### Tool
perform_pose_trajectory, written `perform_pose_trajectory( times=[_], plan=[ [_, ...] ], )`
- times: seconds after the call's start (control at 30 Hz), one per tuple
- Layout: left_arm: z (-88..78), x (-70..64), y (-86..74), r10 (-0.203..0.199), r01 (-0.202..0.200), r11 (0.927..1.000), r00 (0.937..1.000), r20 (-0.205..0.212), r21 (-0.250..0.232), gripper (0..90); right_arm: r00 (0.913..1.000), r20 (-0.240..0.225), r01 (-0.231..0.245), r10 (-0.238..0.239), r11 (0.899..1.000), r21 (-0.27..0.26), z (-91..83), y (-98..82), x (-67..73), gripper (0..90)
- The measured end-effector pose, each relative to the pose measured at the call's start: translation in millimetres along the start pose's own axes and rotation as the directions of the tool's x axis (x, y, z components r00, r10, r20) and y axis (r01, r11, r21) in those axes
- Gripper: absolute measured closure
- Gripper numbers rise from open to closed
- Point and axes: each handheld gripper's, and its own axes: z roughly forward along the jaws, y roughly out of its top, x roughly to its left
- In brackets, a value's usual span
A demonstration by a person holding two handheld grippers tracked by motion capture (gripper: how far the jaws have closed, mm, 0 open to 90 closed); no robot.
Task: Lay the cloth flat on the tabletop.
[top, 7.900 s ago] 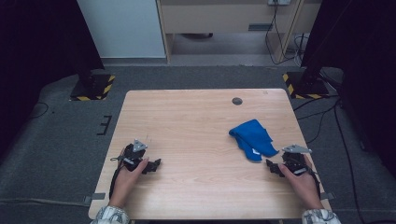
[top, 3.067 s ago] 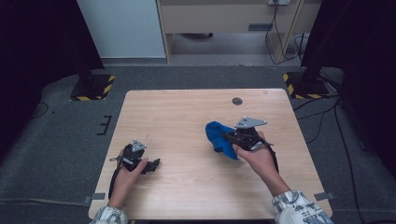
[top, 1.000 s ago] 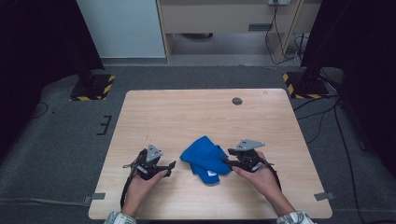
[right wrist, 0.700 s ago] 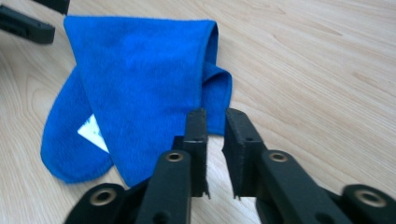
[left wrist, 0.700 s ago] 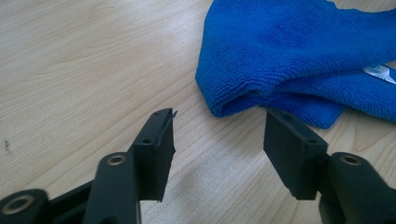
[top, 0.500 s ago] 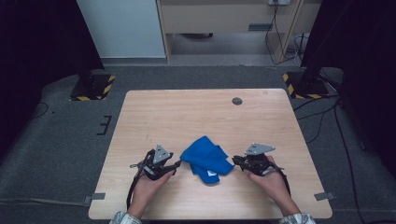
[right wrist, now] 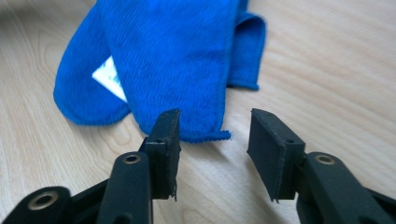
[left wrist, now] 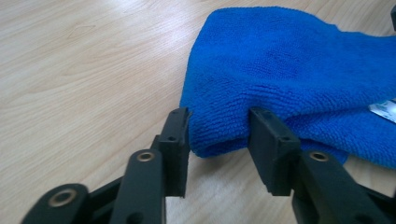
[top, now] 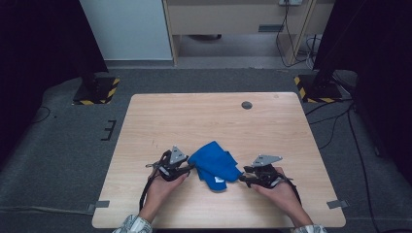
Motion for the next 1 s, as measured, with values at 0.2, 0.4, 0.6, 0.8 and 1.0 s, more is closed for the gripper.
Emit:
perform_pose_trajectory(
  times=[0.2,0.4,0.6,0.8,1.0],
  plan=[
    [15.9,1.6,6.5,-0.009,0.009,1.0000,0.9999,-0.008,0.002,64.6,0.9998,-0.011,0.017,-0.017,1.000,0.022,8.5,1.4,5.9,56.5],
    [25.6,1.2,7.7,-0.025,0.025,0.9997,0.9997,-0.007,0.009,64.0,0.9975,-0.029,0.065,-0.064,0.998,0.017,13.0,3.2,12.9,78.1],
    [14.4,6.6,3.1,-0.071,0.070,0.9975,0.9958,-0.058,-0.010,40.7,0.9973,-0.037,0.063,-0.063,0.998,0.007,12.9,5.5,15.2,89.5],
    [-10.1,3.3,-3.7,-0.086,0.084,0.9956,0.9947,-0.056,-0.042,34.5,0.9974,-0.039,0.059,-0.061,0.998,-0.034,7.4,10.9,17.2,89.7],
    [-24.6,-23.9,-4.0,-0.032,0.032,0.9991,0.9993,0.017,-0.029,45.9,0.9973,-0.040,0.060,-0.062,0.997,-0.045,7.4,13.5,17.2,89.7]
  ],
)
